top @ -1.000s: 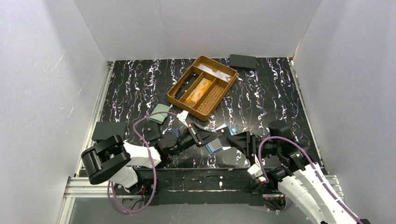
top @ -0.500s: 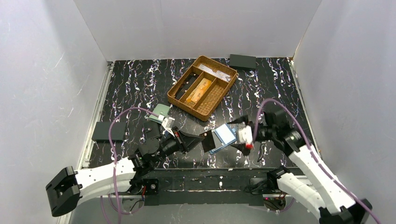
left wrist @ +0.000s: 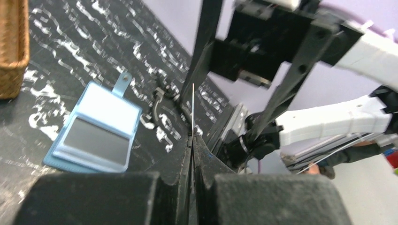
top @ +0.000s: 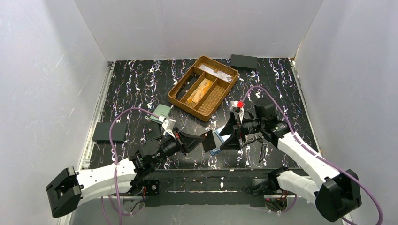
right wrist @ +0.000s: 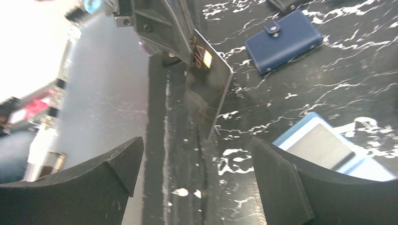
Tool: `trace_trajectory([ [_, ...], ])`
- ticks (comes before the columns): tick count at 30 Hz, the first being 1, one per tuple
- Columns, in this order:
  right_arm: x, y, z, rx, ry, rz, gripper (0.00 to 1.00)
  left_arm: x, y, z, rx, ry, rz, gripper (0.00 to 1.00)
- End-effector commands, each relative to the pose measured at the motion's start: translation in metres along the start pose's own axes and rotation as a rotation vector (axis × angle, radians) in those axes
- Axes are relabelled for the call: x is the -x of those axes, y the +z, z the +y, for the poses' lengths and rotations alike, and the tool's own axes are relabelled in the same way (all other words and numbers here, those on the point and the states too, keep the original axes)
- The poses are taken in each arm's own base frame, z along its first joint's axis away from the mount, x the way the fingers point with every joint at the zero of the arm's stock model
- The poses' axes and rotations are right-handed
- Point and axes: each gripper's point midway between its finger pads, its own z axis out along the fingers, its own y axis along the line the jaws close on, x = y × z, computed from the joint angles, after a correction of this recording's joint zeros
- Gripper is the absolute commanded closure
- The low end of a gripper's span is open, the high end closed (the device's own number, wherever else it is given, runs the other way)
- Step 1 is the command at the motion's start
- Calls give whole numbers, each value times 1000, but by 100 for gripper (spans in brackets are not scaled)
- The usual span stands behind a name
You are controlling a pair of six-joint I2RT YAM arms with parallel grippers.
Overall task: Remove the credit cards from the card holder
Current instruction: Place the credit card in the storage box.
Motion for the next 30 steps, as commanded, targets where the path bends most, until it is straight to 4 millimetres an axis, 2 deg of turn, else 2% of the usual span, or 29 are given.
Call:
trace_trajectory([
  [1,13,8,7,82,148,-62,10,38,2,-25,-107,-50,-176,100],
  [4,18,11,3,95,152,-61,13,47,5,-32,-139,-88,-217,100],
  [10,46,11,10,156,104,-101,24,55,14,-37,-155,-120,-253,100],
  [12,47,11,13,167,96,-99,41,58,16,-37,-154,-125,-262,100],
  [14,47,11,14,165,95,-100,67,59,18,-38,-158,-127,-266,100],
  [16,45,11,14,168,93,-100,88,60,19,-39,-163,-133,-270,100],
  [17,46,11,15,171,91,-100,96,59,19,-38,-158,-137,-270,100],
  [18,45,11,16,174,92,-100,99,59,18,-36,-153,-147,-271,100],
  [19,47,10,17,177,89,-99,99,57,16,-34,-146,-157,-272,96],
  [20,47,9,19,183,90,-94,99,56,13,-31,-138,-169,-274,85],
  [23,37,6,21,195,53,-31,99,46,-3,-17,-89,-179,-238,39],
  [24,32,5,19,191,22,-3,99,42,-7,-12,-68,-164,-201,29],
  [26,20,0,15,154,-6,88,99,37,-19,-6,-16,-95,-116,18],
  [27,12,-1,11,147,-25,142,99,35,-27,-8,-13,-47,-63,14],
  [29,-11,-5,9,172,-24,282,99,31,-42,-8,18,54,22,6],
  [30,-23,-8,13,213,-9,351,99,31,-48,-11,17,106,55,5],
])
